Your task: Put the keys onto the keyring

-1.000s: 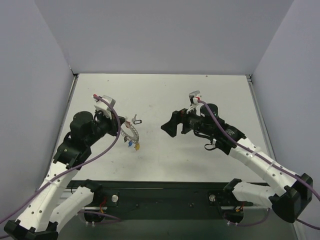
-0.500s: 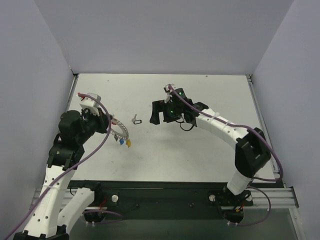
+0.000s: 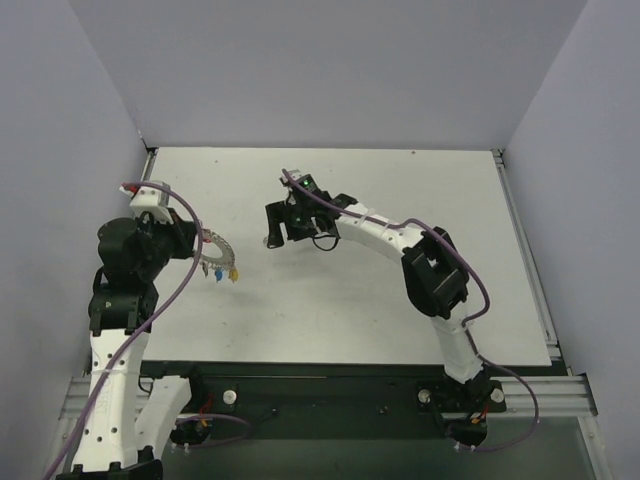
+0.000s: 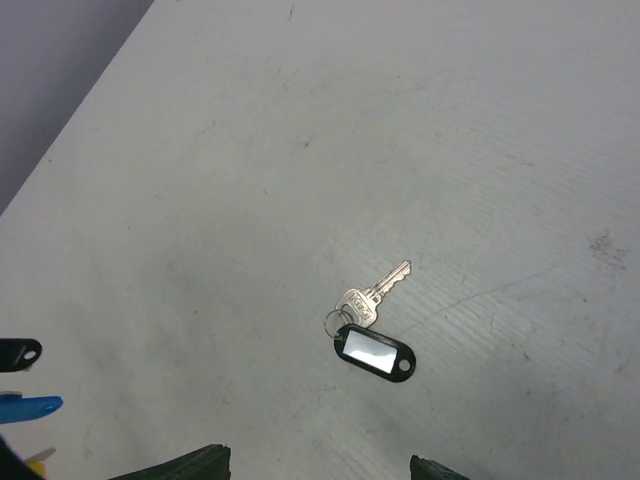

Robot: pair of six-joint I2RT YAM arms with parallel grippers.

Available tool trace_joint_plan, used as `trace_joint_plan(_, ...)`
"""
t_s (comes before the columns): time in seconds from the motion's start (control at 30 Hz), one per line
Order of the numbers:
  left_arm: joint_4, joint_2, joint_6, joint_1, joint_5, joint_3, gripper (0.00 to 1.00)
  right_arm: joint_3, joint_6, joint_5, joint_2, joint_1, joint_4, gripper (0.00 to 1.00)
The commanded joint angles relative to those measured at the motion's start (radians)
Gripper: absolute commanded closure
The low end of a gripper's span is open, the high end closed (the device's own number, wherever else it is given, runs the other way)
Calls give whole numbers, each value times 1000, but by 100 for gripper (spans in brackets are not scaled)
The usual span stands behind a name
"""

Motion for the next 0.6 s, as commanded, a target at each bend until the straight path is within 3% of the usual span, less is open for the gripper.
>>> trace_joint_plan(0.0,157,-3,-30,14,57,10,100,122,-42,74,74,45,-30,30)
trace_joint_plan(0.17,186,2,-41,14,104,-1,100,304,-77,179,211,84,-98,31)
trace_joint_plan(0.57,189,-21,-39,16,144,4,100,409,-39,263,317,97,-109,34)
